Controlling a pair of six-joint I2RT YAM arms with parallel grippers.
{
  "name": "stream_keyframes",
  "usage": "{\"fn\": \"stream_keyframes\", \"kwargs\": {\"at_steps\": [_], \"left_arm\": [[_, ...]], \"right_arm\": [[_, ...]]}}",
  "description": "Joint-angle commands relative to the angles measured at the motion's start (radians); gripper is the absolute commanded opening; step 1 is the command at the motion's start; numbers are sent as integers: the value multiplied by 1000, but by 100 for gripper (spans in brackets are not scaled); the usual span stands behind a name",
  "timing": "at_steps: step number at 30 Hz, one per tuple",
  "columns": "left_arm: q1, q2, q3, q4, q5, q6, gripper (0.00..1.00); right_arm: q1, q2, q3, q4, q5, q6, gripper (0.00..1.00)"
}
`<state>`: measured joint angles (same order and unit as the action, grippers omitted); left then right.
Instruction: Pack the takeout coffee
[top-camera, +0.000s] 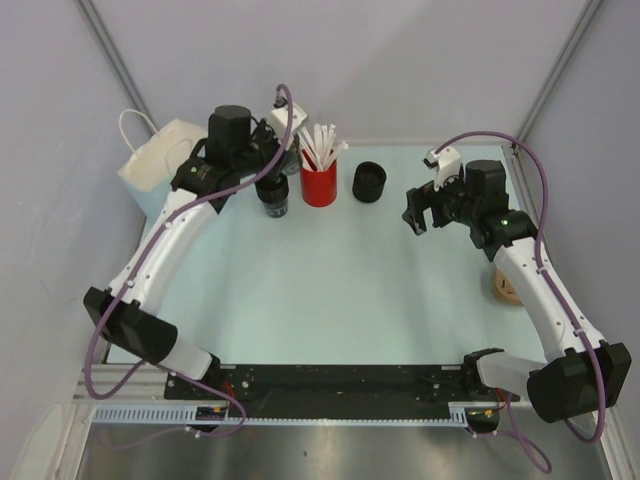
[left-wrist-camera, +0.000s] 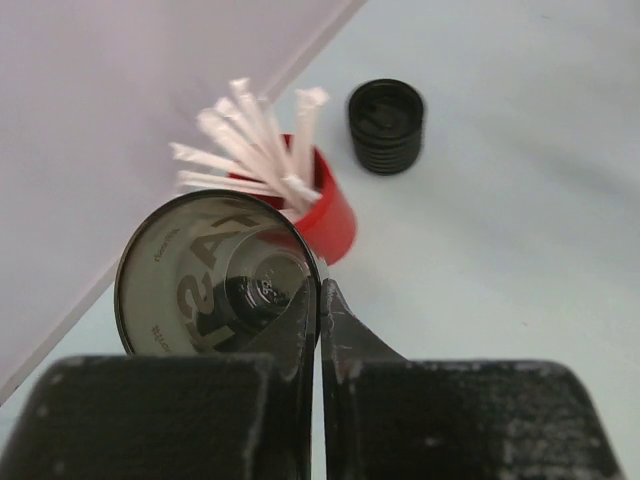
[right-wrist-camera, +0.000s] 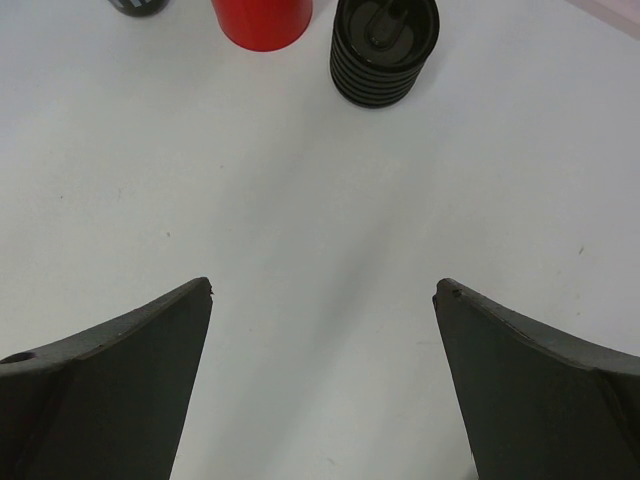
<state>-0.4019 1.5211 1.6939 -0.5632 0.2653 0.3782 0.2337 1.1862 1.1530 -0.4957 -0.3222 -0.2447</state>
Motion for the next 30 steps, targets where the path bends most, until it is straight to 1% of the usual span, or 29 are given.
{"fn": "stream_keyframes", "kwargs": {"at_steps": [1,9,15,22,27,30], "left_arm": [[-109,-81,-92,3,-12,27,0],[-308,-93,-210,34,-52,21,0],[-399,-64,-275,85,-67,2,0],[-426,8,-304,117,-70,-2,0],[-426,24,-373,178,-87,1,0],[-426,34,-407,212,-69,-15,0]], "right_arm": [[1,-7,1,39,32,2,100],[-17,-3,1,45,48,12,100],[-27,-3,1,55,80,19,100],[-49,-3,1,69,123,36,100],[-62,-2,1,80,156,47,100],[-63,3,1,85,179,50,100]]}}
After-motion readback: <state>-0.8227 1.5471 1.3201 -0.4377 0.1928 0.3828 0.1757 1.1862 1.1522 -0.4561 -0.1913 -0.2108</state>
